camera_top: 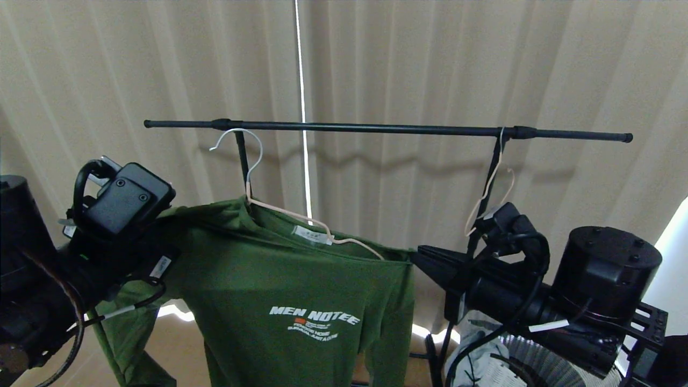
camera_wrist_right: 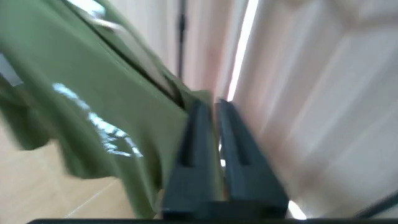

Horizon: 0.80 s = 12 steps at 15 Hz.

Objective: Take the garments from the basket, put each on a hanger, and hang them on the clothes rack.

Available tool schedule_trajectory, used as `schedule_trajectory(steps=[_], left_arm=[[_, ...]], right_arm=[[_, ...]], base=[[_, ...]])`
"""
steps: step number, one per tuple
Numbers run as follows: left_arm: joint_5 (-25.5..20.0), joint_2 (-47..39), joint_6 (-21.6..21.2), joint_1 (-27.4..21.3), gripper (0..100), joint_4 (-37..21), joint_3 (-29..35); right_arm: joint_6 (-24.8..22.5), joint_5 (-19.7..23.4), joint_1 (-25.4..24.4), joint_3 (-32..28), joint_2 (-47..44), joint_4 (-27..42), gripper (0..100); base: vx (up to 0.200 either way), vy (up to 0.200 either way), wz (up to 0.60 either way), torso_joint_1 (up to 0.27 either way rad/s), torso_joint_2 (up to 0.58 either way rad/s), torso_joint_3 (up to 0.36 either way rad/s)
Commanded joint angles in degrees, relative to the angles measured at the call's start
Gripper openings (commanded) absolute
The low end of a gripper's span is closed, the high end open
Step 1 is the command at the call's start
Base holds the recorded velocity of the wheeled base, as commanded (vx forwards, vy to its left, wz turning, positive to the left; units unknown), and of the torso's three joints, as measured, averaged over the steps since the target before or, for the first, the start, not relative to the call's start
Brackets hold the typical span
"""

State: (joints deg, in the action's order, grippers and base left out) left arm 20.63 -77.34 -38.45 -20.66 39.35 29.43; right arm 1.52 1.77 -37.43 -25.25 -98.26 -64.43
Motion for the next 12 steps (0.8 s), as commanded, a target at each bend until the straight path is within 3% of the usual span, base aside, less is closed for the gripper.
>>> schedule_trajectory(steps=[1, 4, 8, 10, 12], left_arm=[[0.1, -1.2, 0.2, 0.0, 0, 0.0, 0.9], [0.9, -3.5, 0.6, 0.0, 0, 0.0, 3.5], [2.8, -6.0, 2.4, -0.1, 0, 0.0, 7.3], [2.8, -6.1, 2.9, -1.7, 0, 0.1, 7.6], [2.8, -6.0, 2.9, -1.9, 0, 1.1, 7.6]], right_arm=[[0.0, 0.1, -2.0, -0.4, 2.9, 0.1, 100], [-1.3, 0.1, -3.6, -3.6, 3.0, 1.6, 100], [-4.1, 0.0, -3.6, -11.1, 3.1, 10.1, 100], [-8.7, 0.0, -3.7, -16.8, 1.8, 15.4, 100], [-11.8, -0.2, -4.3, -19.1, 0.0, 16.2, 100]], base=[[0.000, 0.000, 0.00, 0.000, 0.00, 0.000], [0.000, 0.000, 0.00, 0.000, 0.00, 0.000], [0.000, 0.000, 0.00, 0.000, 0.00, 0.000], [0.000, 0.000, 0.00, 0.000, 0.00, 0.000], [0.000, 0.000, 0.00, 0.000, 0.00, 0.000]])
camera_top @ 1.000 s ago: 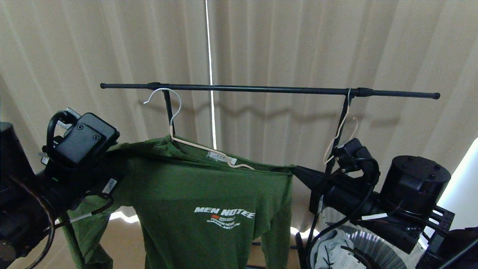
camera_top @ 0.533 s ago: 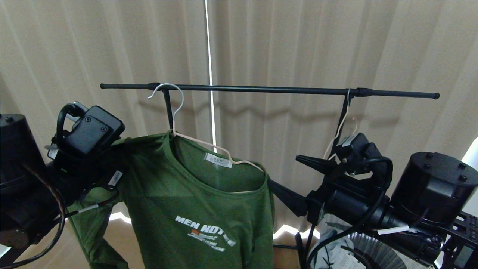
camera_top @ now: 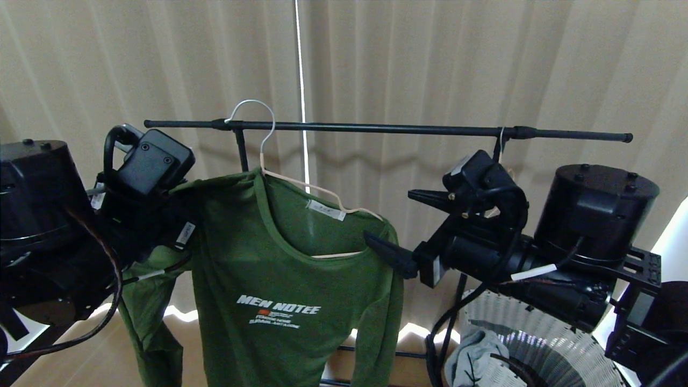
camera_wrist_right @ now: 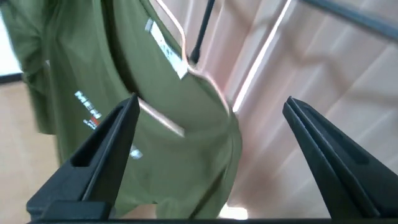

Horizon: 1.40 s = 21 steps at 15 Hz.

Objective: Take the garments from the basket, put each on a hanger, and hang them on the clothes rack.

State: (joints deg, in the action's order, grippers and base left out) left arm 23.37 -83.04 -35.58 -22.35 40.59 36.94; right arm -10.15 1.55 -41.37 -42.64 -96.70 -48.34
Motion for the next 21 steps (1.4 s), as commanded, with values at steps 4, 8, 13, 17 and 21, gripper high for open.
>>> schedule_trajectory(steps=[4, 8, 13, 17, 21], left_arm=[[0.0, -0.2, -0.1, -2.4, 0, 1.3, 0.0], [-0.2, -0.1, -0.1, -3.9, 0, 1.3, -0.5], [-0.3, -0.2, 0.0, -6.0, 0, 1.3, -0.9], [-0.3, -0.2, 0.0, -6.1, 0, 1.3, -0.8], [-0.4, -0.2, 0.1, -6.1, 0, 1.3, -0.6]], right_arm=[[-5.0, -0.7, -0.3, -11.7, -4.5, 7.6, 100], [-5.1, -2.8, -0.3, -16.9, -6.0, 11.6, 100], [-7.1, -4.0, -0.3, -18.7, -9.0, 12.0, 100], [-8.3, -4.1, -0.4, -18.4, -9.6, 12.1, 100], [-8.7, -4.1, -0.5, -18.3, -9.7, 12.1, 100]], base=[[0.000, 0.000, 0.00, 0.000, 0.00, 0.000], [0.000, 0.000, 0.00, 0.000, 0.00, 0.000], [0.000, 0.000, 0.00, 0.000, 0.00, 0.000], [0.000, 0.000, 0.00, 0.000, 0.00, 0.000], [0.000, 0.000, 0.00, 0.000, 0.00, 0.000]])
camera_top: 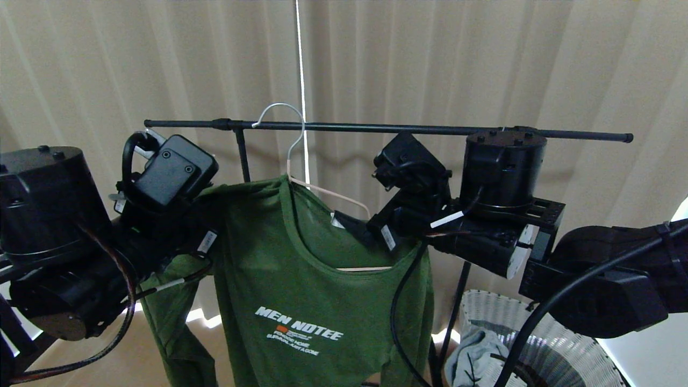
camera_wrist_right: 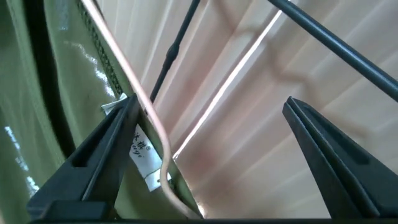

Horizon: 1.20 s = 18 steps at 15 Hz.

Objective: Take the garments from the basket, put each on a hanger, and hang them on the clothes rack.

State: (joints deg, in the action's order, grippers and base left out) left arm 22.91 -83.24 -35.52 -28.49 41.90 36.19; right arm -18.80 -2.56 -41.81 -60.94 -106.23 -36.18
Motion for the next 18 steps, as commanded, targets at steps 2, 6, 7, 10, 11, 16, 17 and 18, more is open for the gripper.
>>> schedule_trajectory(steps=[2, 6, 7, 10, 11, 16, 17, 18], left_arm=[[-0.1, 0.0, 0.5, -0.1, 0, 0.1, 0.1], [-0.2, 0.1, 1.0, -0.8, 0, 0.0, -0.2], [-0.2, 0.1, 1.0, -0.9, 0, 0.0, -0.2], [-3.6, 0.2, 1.1, -0.8, 100, 2.7, -1.9], [-4.0, 0.3, 1.2, -0.8, 100, 2.9, -2.1], [-12.8, 5.2, 12.2, -0.1, 100, 2.5, -2.1], [-14.0, 6.3, 12.4, 1.6, 100, 1.9, -2.1], [-14.3, 7.3, 12.4, 3.7, 100, 1.7, -2.1]], right_arm=[[0.0, 0.0, -0.5, 0.0, -0.2, 0.0, 0], [0.0, -0.1, -0.9, 0.1, -0.2, -0.1, 0], [0.1, -0.1, -0.9, 0.1, -0.2, -0.2, 0], [0.1, -0.3, -0.9, 0.6, 0.3, -0.5, 0], [0.1, -0.3, -0.9, 0.7, 0.4, -0.5, 0], [0.3, -3.6, 0.5, 6.5, 6.0, -1.1, 0], [0.3, -3.5, 1.9, 7.5, 6.9, -1.1, 0], [0.3, -3.5, 3.1, 8.0, 7.7, -1.1, 0]], base=[[0.000, 0.000, 0.00, 0.000, 0.00, 0.000], [0.000, 0.000, 0.00, 0.000, 0.00, 0.000], [0.000, 0.000, 0.00, 0.000, 0.00, 0.000], [0.000, 0.000, 0.00, 0.000, 0.00, 0.000], [0.000, 0.000, 0.00, 0.000, 0.00, 0.000], [0.000, 0.000, 0.00, 0.000, 0.00, 0.000], [0.000, 0.000, 0.00, 0.000, 0.00, 0.000], [0.000, 0.000, 0.00, 0.000, 0.00, 0.000]])
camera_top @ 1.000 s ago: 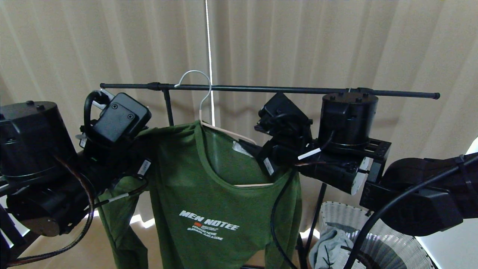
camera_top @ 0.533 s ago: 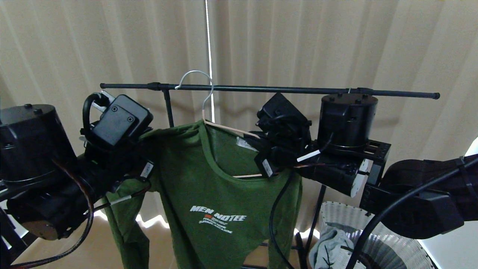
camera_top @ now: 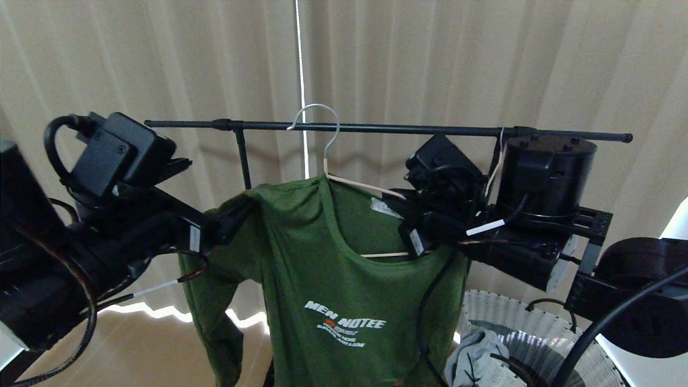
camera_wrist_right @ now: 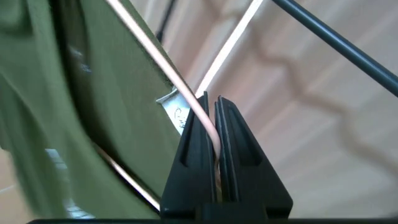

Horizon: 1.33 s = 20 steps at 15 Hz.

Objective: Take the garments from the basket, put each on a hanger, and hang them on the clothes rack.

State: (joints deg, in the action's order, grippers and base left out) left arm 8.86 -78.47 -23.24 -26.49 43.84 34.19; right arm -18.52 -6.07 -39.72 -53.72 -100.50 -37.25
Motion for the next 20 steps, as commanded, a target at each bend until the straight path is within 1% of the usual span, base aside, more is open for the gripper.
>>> schedule_trajectory(steps=[1, 2, 4, 6, 7, 8, 10, 11, 13, 15, 16, 17, 20], left_arm=[[-0.2, 3.4, 0.3, 2.8, 100, -0.2, -0.4], [-0.3, 3.9, 0.4, 3.4, 100, -0.2, -1.0], [-0.2, 5.9, 1.5, 3.8, 100, -0.2, -4.0], [-0.2, 6.5, 2.5, 5.4, 100, -0.2, -5.1], [-0.3, 6.9, 2.7, 7.9, 100, -0.2, -5.7], [-0.6, 7.4, 2.8, 9.4, 100, -0.2, -5.8], [-3.9, 8.2, 2.5, 13.1, 100, -0.5, -6.7], [-4.6, 8.2, 2.5, 13.6, 100, -0.8, -7.2], [-4.8, 8.2, 2.4, 13.4, 100, -1.1, -8.7], [-4.9, 7.8, 2.3, 11.6, 100, -1.1, -11.7], [-4.9, 7.8, 2.3, 11.6, 100, -1.1, -11.7], [-4.9, 7.5, 2.5, 7.8, 100, -1.0, -13.5], [-4.9, 4.6, 2.3, 5.5, 100, -1.0, -13.5]], right_arm=[[0.0, 0.0, 2.5, 1.2, 2.3, 0.0, 0], [0.0, 0.0, 3.1, 1.3, 2.5, 0.0, 0], [0.0, 0.0, 4.6, 2.6, 4.0, 0.0, 0], [0.1, 0.0, 5.7, 3.8, 5.1, 0.0, 0], [0.1, 0.1, 6.6, 4.9, 6.2, -0.1, 0], [0.1, 0.1, 6.7, 5.7, 7.1, -0.1, 0], [0.1, 0.1, 7.0, 7.4, 8.9, 0.0, 0], [0.1, 0.1, 7.0, 8.1, 9.4, 0.0, 0], [0.1, 0.3, 7.1, 8.7, 9.8, -0.1, 0], [1.1, 0.5, 7.1, 9.3, 10.4, -0.1, 0], [1.1, 0.5, 7.1, 9.3, 10.4, -0.1, 0], [1.2, 0.7, 7.1, 9.7, 11.3, -0.2, 0], [1.2, 0.8, 7.1, 9.5, 12.2, -0.2, 0]], base=[[0.000, 0.000, 0.00, 0.000, 0.00, 0.000], [0.000, 0.000, 0.00, 0.000, 0.00, 0.000], [0.000, 0.000, 0.00, 0.000, 0.00, 0.000], [0.000, 0.000, 0.00, 0.000, 0.00, 0.000], [0.000, 0.000, 0.00, 0.000, 0.00, 0.000], [0.000, 0.000, 0.00, 0.000, 0.00, 0.000], [0.000, 0.000, 0.00, 0.000, 0.00, 0.000], [0.000, 0.000, 0.00, 0.000, 0.00, 0.000], [0.000, 0.000, 0.00, 0.000, 0.00, 0.000], [0.000, 0.000, 0.00, 0.000, 0.00, 0.000], [0.000, 0.000, 0.00, 0.000, 0.00, 0.000], [0.000, 0.000, 0.00, 0.000, 0.00, 0.000], [0.000, 0.000, 0.00, 0.000, 0.00, 0.000]])
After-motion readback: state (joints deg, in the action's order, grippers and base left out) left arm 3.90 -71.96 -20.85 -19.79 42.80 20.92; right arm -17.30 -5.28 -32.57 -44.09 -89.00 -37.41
